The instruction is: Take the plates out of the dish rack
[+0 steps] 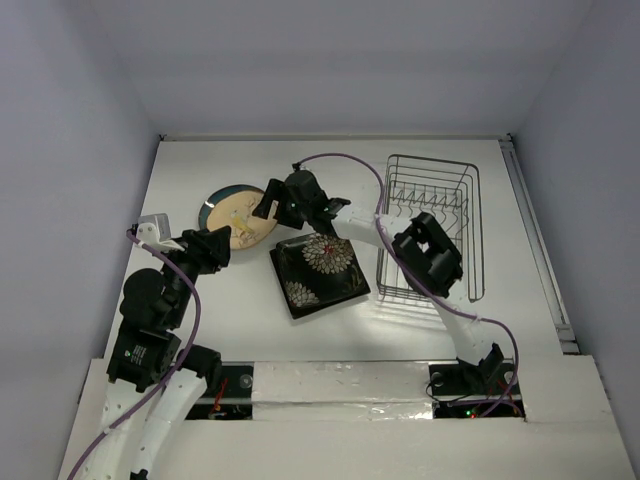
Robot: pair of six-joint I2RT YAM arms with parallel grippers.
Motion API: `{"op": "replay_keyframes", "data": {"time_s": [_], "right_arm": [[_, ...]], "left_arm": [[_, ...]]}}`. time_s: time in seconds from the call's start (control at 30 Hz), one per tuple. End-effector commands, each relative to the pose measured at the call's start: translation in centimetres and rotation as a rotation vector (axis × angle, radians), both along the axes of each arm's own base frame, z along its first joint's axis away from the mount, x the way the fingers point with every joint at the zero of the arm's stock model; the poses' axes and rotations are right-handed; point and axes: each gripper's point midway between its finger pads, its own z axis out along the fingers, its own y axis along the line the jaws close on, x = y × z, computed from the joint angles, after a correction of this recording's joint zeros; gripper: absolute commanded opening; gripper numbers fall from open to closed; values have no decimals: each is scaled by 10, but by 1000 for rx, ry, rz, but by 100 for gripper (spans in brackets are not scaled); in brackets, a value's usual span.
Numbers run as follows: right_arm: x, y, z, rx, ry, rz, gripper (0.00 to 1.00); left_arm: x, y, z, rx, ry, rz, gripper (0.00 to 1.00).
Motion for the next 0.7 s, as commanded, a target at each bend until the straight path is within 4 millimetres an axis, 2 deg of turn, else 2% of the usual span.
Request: {"op": "replay_keyframes", "data": {"time_s": [0.0, 0.07, 0.2, 0.3, 0.33, 0.4, 0.43, 0.5, 0.53, 0.63, 0.67], "right_arm": [[-8, 7, 79, 65, -157, 22, 86], [-6, 3, 87, 47, -185, 15, 91], [-2, -7, 102, 14, -239, -14, 92], [-4, -16, 96, -26, -228, -26, 81], [-4, -16, 95, -25, -231, -29, 72], [-6, -20, 89, -35, -226, -31, 61], [-7, -21, 87, -40, -224, -30, 40], [-10, -23, 78, -54, -213, -21, 26], [-8, -22, 82, -39, -228, -24, 13], [-10, -23, 77, -53, -225, -18, 0], [-11, -24, 76, -59, -229, -11, 0]], "left_arm": [[0, -3, 9, -12, -40, -15, 50], [0, -3, 9, -12, -38, -13, 51], [0, -2, 9, -11, -38, -12, 56], [0, -2, 8, -10, -37, -12, 58], [0, -2, 8, -11, -38, -12, 58], [0, -2, 9, -11, -38, -10, 58], [0, -2, 8, -10, -37, -10, 58], [0, -2, 9, -9, -39, -10, 58], [0, -2, 9, -11, -38, -9, 58], [0, -1, 7, -9, -34, -7, 56], [0, -1, 7, -9, -34, -7, 55]]}}
